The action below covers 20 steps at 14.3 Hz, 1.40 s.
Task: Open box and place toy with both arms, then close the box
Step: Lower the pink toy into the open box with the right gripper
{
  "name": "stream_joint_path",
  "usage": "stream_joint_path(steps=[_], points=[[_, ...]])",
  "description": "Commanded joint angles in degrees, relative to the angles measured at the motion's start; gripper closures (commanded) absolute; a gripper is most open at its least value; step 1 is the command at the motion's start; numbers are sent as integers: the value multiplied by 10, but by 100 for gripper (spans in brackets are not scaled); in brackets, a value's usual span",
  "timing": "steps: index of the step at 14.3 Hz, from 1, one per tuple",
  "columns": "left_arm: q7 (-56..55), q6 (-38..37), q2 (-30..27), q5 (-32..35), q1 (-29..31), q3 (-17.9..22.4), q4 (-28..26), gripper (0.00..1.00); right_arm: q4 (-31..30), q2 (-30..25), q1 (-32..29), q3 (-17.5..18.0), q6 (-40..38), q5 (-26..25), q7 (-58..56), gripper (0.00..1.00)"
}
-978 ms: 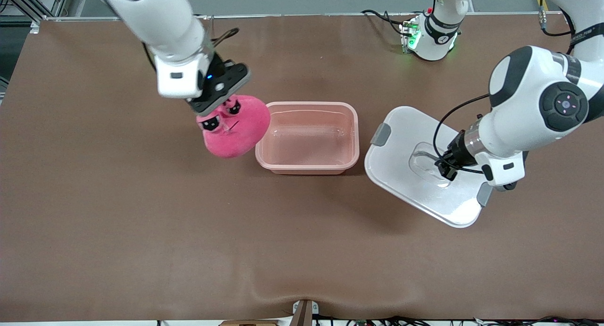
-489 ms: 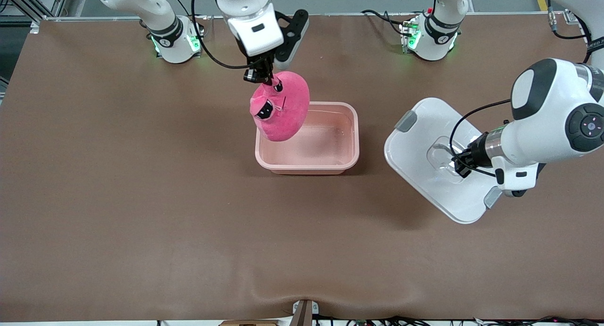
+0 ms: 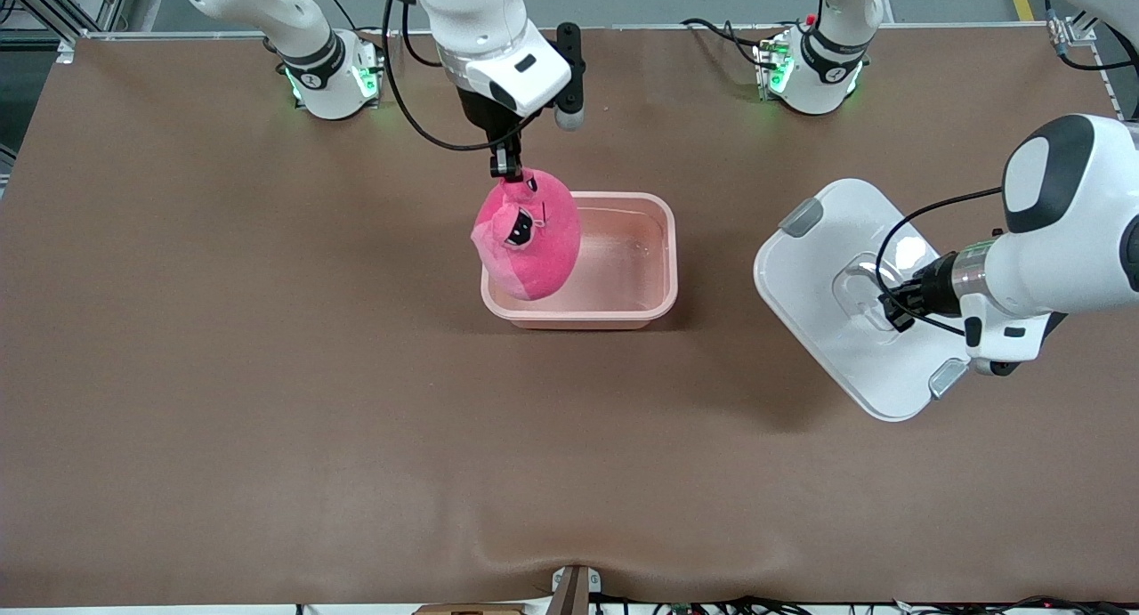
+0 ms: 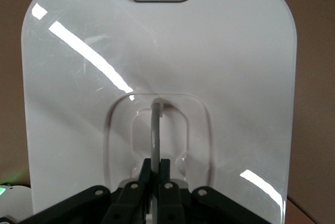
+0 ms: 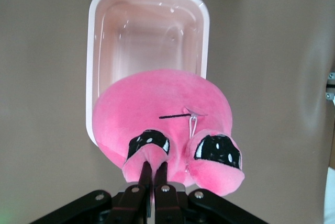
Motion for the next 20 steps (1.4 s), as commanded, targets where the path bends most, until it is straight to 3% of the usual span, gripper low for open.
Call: stream_joint_path(steps=[1,6,19,20], points=[[13,-13,-5,-4,3,-4,4,100,-4,7,6,-3,3,-21,-45,100],[13,-43,-12,-6,-2,-9,8,100,-10,23,6,-3,6,-45,-74,100],[-23,-67,-12,-9,-13,-10,4,100,-61,27,9,-3,48,-44,-73,100],[-22,-67,-12,-9,-12,-10,5,100,-61,31,9,-3,49,-44,-70,78]])
